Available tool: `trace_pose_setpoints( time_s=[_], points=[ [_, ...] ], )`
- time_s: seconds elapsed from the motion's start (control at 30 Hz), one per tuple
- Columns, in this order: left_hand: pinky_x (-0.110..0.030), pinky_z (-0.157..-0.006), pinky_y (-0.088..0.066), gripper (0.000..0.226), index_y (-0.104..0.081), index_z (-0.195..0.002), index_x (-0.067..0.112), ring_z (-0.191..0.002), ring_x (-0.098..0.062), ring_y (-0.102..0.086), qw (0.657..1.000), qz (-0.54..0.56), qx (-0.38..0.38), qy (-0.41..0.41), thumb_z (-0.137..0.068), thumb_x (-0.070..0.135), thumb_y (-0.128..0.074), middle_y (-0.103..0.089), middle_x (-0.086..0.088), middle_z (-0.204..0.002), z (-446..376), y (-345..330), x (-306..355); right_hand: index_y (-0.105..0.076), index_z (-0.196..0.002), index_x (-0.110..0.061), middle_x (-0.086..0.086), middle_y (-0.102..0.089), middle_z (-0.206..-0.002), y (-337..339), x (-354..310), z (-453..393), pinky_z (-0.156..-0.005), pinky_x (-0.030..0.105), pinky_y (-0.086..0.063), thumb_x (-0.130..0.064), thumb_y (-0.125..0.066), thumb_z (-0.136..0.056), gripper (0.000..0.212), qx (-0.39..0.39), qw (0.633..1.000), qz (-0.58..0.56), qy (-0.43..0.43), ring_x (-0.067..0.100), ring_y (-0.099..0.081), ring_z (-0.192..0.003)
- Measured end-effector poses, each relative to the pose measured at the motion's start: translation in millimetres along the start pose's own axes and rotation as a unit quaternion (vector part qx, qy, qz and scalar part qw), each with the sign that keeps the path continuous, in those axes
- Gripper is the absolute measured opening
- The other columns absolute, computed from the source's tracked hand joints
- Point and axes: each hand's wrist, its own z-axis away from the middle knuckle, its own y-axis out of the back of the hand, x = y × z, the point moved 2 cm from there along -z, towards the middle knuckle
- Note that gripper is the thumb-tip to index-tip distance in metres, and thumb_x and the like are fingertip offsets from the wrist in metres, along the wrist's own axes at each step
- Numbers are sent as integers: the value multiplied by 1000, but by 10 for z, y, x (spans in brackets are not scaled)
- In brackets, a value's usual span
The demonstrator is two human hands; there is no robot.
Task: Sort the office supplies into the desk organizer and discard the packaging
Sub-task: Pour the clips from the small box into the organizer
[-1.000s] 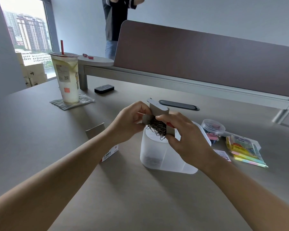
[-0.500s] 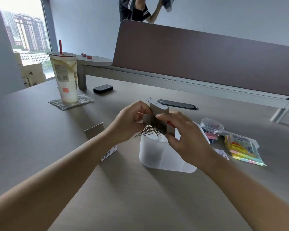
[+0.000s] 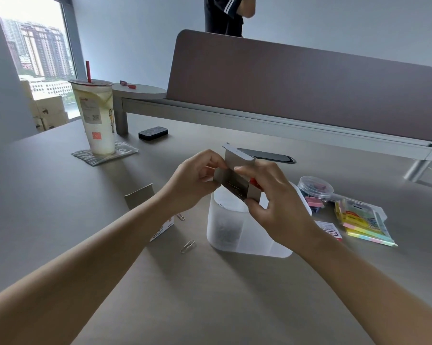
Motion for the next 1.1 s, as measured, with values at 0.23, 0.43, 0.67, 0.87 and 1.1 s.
trace_pose_setpoints(
  time_s=[0.23, 0.43, 0.67, 0.87, 1.1],
  points=[
    [-23, -67, -47, 34, -54, -71, 20, -72, -18, -58, 999, 15, 30, -3, -66, -14, -55, -59, -2, -77, 60, 28, 25, -52, -116, -21, 15, -51, -122, -31, -15, -7, -86, -7, -22, 9, -55, -70, 55, 27, 998, 15, 46, 11, -38, -104],
    [-43, -75, -44, 42, -57, -66, 42, -73, -39, -52, 999, -2, 51, 2, -63, 0, -53, -61, -23, -79, 155, 52, 11, -43, -110, -29, 16, -54, -118, -54, -42, -15, -89, 8, -28, 4, -48, -69, 53, 30, 997, 21, 72, 17, -55, -101],
    [-49, -88, -48, 32, -57, -73, 34, -87, -33, -64, 997, -1, 75, 5, -68, 2, -58, -67, 4, -79, 234, 57, 19, -43, -111, -25, 14, -60, -114, -27, -116, -49, -77, 21, -44, 4, -53, -68, 53, 12, 989, 72, 127, 31, -63, -93],
    [-49, -91, -47, 34, -56, -74, 32, -95, -36, -63, 997, 11, 72, -1, -71, -2, -59, -64, -22, -98, 219, 15, 59, -43, -111, -23, 14, -61, -113, 14, -103, -33, -78, 25, -43, 3, -54, -66, 54, 12, 988, 86, 130, 31, -64, -92],
    [-31, -84, -50, 45, -54, -79, 38, -88, -23, -62, 998, -27, 51, -11, -68, -5, -63, -62, 12, -81, 161, 40, 57, -50, -117, -25, 0, -49, -113, 53, -72, -32, -81, 13, -38, 3, -59, -76, 50, -3, 999, -43, 12, 4, -47, -94]
  ],
)
